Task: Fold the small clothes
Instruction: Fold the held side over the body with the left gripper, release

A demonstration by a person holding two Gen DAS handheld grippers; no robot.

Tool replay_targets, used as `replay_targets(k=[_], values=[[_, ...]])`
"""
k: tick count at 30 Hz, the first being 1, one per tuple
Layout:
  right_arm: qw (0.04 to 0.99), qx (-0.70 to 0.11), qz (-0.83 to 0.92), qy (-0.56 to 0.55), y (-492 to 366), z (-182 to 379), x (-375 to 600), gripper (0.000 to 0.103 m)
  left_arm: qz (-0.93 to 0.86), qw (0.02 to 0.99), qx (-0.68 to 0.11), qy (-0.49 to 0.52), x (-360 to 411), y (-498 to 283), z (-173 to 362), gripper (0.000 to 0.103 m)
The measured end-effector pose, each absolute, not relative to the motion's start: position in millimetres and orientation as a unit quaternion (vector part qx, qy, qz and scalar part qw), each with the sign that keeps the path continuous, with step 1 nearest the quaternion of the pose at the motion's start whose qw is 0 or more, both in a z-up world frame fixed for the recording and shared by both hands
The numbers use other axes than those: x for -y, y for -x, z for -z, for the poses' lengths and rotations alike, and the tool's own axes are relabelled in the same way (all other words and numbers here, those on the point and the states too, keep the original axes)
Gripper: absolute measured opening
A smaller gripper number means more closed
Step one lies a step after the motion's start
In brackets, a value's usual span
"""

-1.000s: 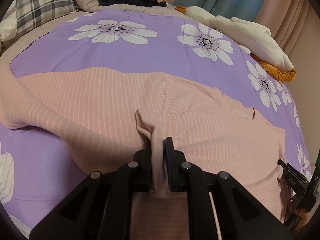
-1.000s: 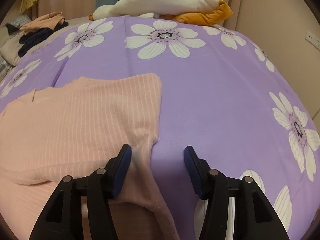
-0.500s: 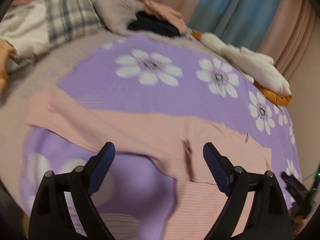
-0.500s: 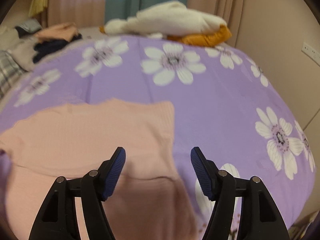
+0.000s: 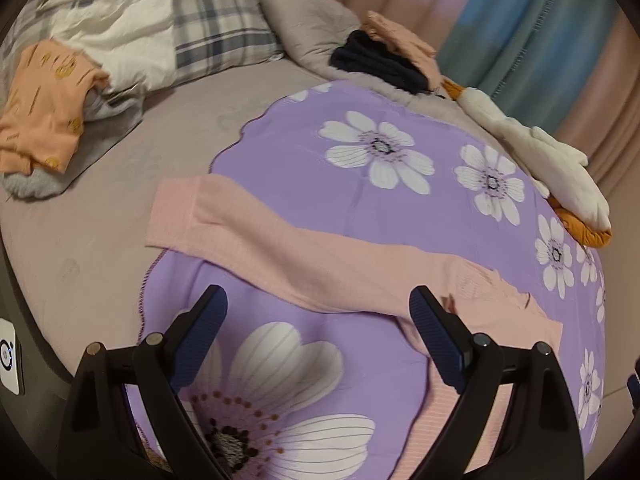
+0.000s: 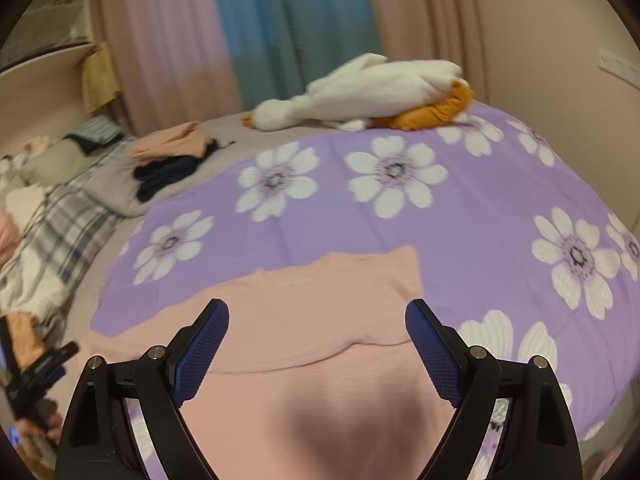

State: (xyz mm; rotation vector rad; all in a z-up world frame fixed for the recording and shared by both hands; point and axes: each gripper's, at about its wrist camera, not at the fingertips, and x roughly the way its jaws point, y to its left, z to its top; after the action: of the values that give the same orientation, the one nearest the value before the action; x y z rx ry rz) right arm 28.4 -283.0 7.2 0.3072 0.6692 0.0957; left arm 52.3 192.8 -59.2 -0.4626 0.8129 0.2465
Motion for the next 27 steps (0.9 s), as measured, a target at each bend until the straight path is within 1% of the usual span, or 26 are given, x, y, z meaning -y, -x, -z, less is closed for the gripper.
replay_targets(k=[4, 10, 12, 15, 16, 18, 20, 22, 24, 26, 27], values=[[0.931, -0.319, -0.090, -0.154, -21, -15, 265, 0.089, -0.124, 0.876, -0.398, 0.242, -209, -51, 69, 0.093], [0.933, -0.314, -0.098, -0.147, -17, -15, 246, 0.089, -0.127, 0.855, -0.403, 0.300, -243, -51, 86, 0.091], [0.931, -0.317, -0.096, -0.155, -18, -10, 245, 0.089, -0.126, 0.846, -0.400, 0.331, -257, -52, 92, 0.088], [0.925, -0.325, -0.094, -0.171, -17, -4, 245, 0.089, -0.129, 0.829, -0.400, 0.369, -274, -55, 103, 0.079], [0.924, -0.328, -0.090, -0.176, -17, -1, 247, 0.089, -0.129, 0.825, -0.401, 0.378, -278, -57, 106, 0.073], [0.922, -0.331, -0.087, -0.181, -14, 1, 247, 0.089, -0.129, 0.815, -0.401, 0.398, -286, -61, 115, 0.070], [0.921, -0.332, -0.086, -0.185, -12, 4, 249, 0.089, -0.134, 0.808, -0.403, 0.409, -292, -66, 121, 0.061], [0.920, -0.334, -0.082, -0.188, -11, 8, 252, 0.089, -0.138, 0.805, -0.403, 0.413, -298, -72, 126, 0.061], [0.918, -0.339, -0.080, -0.191, -12, 11, 255, 0.089, -0.144, 0.794, -0.404, 0.430, -307, -78, 136, 0.058], [0.917, -0.337, -0.080, -0.201, -12, 13, 260, 0.089, -0.146, 0.780, -0.395, 0.463, -318, -80, 146, 0.048], [0.916, -0.336, -0.080, -0.205, -13, 14, 262, 0.089, -0.146, 0.777, -0.390, 0.473, -322, -81, 149, 0.046]])
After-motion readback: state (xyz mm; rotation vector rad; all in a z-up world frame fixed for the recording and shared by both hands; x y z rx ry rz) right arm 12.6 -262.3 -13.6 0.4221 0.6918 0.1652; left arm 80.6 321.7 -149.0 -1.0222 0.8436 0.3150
